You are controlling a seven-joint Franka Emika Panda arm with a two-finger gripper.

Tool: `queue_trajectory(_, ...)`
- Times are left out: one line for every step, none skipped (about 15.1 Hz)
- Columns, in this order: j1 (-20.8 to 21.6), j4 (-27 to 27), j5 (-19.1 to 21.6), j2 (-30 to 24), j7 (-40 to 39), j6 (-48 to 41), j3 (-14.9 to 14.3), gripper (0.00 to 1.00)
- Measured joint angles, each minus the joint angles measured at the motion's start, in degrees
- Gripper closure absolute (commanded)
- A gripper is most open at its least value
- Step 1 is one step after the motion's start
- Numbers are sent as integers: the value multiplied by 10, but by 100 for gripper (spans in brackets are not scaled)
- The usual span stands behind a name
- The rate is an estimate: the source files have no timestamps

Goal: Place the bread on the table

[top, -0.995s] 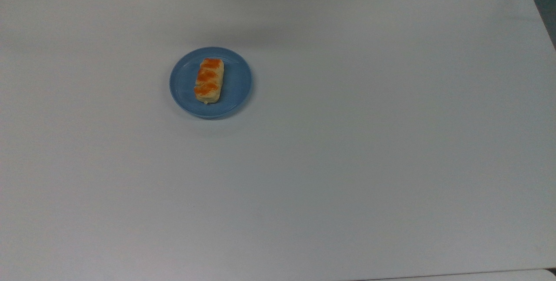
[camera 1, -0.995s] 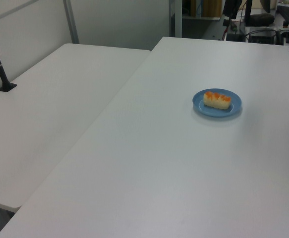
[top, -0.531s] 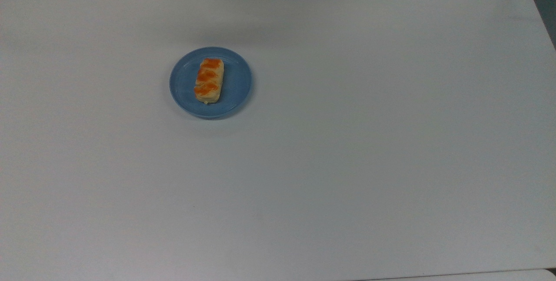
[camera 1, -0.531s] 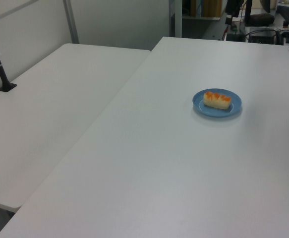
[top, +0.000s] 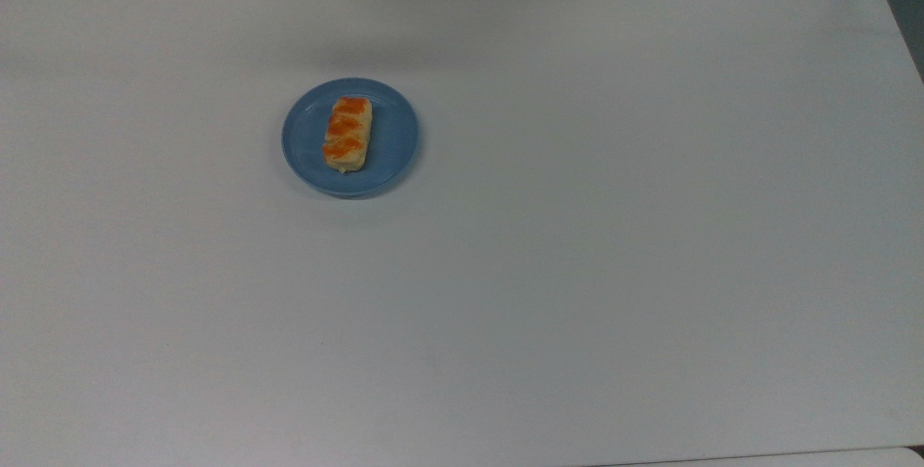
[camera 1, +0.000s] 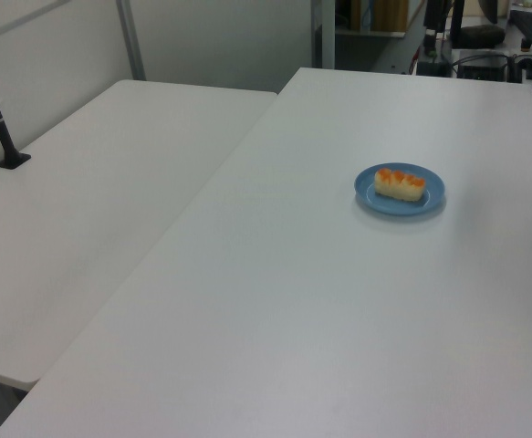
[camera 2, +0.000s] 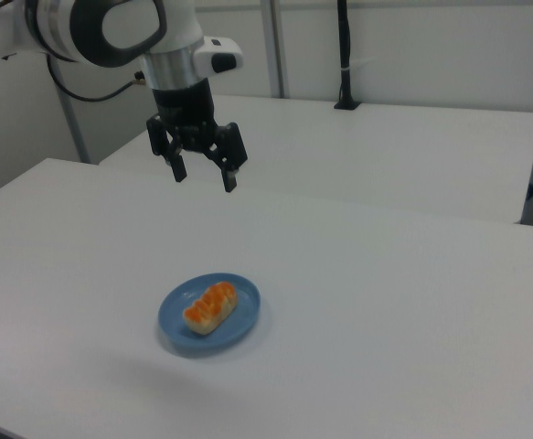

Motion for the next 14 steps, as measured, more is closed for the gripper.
queue_trajectory(-9, -1, 0, 0, -15, -9, 0, 0)
queue_trajectory(-19, -7, 0, 2, -31, -14, 0, 0)
queue_trajectory(-21, -11, 0, 6, -34, -14, -1, 0)
queue_trajectory(-21, -14, -5, 14, -35, -13, 0, 0)
queue_trajectory(-20, -17, -16, 26, -35, -10, 0, 0)
queue_trajectory(-19, -19, -29, 40, -33, -6, 1, 0)
queue_trajectory(-18, -21, -37, 56, -31, 1, 2, 0)
queue_trajectory(-18, -24, -40, 71, -29, 12, 3, 0)
queue_trajectory(-17, -31, -41, 83, -28, 36, 3, 0)
queue_trajectory(-16, -45, -41, 90, -25, 68, 3, 0)
queue_trajectory(-16, -63, -41, 94, -21, 102, 4, 0)
queue_trajectory(-14, -95, -41, 96, -11, 151, 4, 0)
queue_trajectory(-8, -123, -41, 96, 6, 190, 5, 0)
queue_trajectory(0, -140, -41, 96, 22, 211, 5, 0)
